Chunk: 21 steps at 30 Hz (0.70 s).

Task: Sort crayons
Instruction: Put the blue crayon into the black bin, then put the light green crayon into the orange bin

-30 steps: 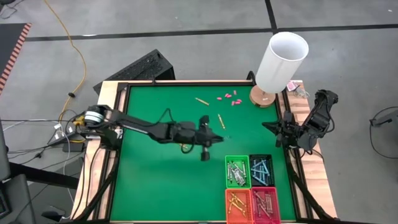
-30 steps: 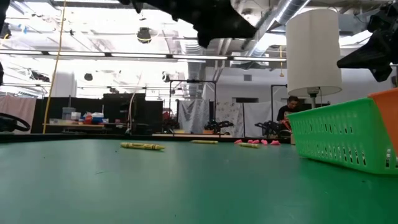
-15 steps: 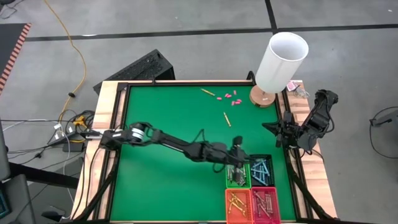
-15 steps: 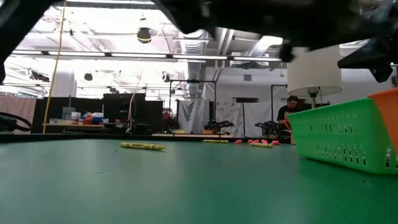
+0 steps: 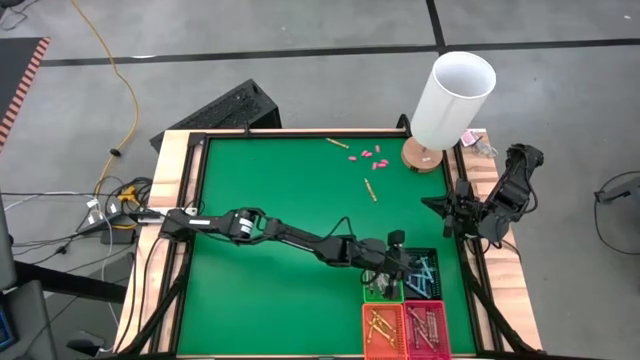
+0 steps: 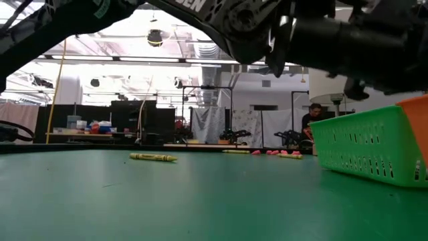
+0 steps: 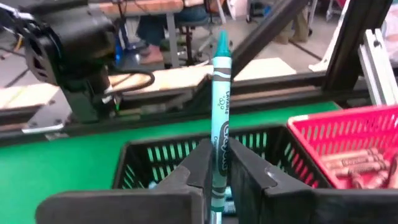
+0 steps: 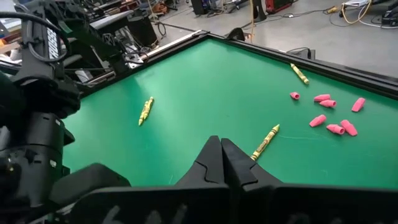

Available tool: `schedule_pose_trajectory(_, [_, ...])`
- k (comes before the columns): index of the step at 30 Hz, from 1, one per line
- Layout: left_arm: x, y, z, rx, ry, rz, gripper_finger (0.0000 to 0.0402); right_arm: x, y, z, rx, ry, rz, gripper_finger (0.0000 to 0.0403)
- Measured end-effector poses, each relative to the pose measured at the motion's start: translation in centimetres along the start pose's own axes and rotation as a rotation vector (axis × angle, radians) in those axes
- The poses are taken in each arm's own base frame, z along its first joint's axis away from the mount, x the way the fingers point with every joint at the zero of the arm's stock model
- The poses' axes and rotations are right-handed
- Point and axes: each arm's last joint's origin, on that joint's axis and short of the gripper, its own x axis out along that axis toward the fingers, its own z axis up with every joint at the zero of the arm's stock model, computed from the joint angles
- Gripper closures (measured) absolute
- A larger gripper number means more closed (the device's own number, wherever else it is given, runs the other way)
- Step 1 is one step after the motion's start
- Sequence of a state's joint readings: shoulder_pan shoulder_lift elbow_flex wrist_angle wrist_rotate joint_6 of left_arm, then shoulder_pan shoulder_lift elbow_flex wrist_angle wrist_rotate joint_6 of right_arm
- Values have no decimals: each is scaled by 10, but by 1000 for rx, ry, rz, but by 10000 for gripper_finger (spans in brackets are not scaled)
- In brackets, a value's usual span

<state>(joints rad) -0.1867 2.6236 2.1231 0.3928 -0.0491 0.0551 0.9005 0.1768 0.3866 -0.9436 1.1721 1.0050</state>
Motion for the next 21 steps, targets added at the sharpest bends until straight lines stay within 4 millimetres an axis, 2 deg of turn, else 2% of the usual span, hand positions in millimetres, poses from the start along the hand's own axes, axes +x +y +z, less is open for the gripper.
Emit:
schedule_pose_trajectory(8, [-1,0,1,2,65,-20,288,0,0,0,-2,0,-1,403])
schedule_pose_trajectory(12, [-1,2,15,-54,175,37,249,0,0,0,-3,1,-1,403])
schedule_pose_trajectory(16, [-14,16,54,-97,322,118,239,0,0,0,-3,3,1,403])
schedule_pose_trajectory(18, [-31,28,79,-73,332,153,244,0,0,0,-4,5,1,403])
schedule_pose_trajectory(21, [-63,56,123,-91,366,283,257,0,0,0,-5,5,1,403])
